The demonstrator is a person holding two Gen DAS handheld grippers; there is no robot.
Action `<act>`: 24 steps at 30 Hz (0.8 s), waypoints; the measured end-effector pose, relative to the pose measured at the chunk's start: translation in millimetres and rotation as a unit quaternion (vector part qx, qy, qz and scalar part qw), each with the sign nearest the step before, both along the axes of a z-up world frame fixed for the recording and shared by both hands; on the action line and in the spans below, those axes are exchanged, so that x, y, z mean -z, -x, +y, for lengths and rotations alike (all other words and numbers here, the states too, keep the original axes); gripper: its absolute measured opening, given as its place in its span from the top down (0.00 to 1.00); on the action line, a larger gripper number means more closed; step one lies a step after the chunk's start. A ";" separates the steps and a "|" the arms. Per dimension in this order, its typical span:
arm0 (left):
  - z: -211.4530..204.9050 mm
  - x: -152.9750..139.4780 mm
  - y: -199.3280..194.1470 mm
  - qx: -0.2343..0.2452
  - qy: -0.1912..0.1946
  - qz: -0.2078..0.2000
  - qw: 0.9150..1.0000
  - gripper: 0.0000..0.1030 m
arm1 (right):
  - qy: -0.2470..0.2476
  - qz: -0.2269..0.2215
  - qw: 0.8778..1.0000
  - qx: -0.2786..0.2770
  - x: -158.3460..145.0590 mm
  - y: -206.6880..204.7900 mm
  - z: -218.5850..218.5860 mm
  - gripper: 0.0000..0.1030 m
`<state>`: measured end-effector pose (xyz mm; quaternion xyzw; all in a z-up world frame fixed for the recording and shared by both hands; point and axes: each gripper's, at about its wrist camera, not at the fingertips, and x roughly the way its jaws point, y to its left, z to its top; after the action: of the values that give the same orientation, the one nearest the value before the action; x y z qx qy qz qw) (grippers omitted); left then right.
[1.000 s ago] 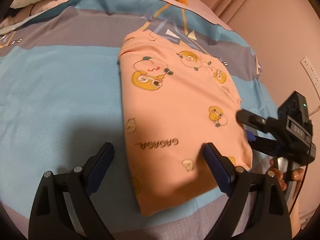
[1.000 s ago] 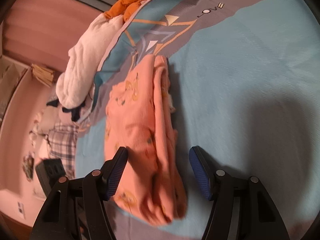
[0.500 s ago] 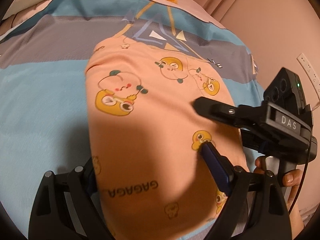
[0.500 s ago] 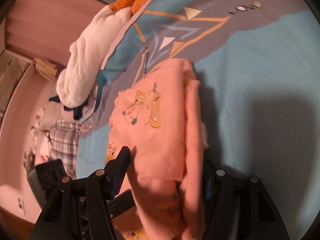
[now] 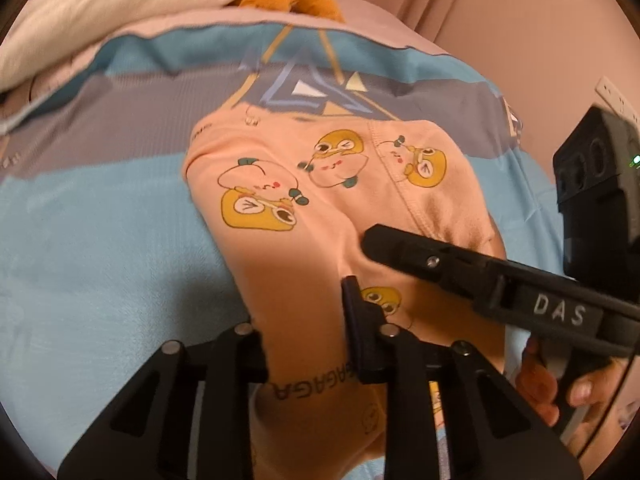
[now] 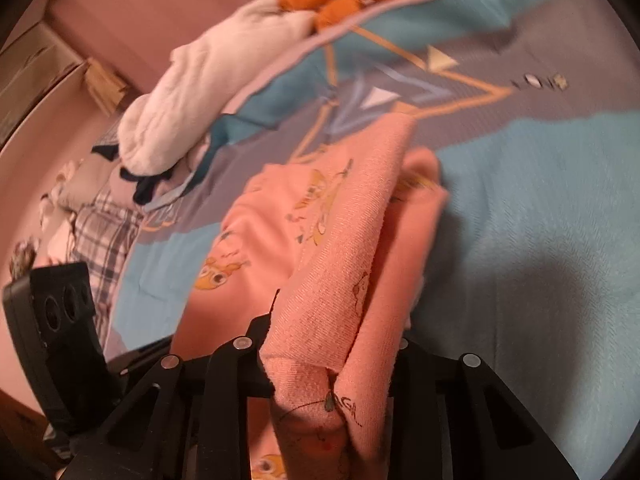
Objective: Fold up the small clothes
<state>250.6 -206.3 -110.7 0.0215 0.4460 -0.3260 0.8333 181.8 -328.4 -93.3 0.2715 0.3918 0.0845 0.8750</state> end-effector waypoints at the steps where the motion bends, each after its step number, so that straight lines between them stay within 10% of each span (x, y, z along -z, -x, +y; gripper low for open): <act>1: 1.1 -1.7 2.5 0.001 0.000 -0.004 1.000 0.78 | 0.005 -0.007 1.000 -0.001 -4.4 3.7 2.9 0.70; 24: 45.1 -65.2 149.7 0.041 -0.003 -0.075 0.996 0.79 | -0.011 -0.080 0.997 -0.007 -65.3 133.0 49.7 0.71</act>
<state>100.8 -161.2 -45.5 0.0662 0.3820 -0.3562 0.8502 48.8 -278.7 -27.9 0.2707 0.3214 0.1163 0.9000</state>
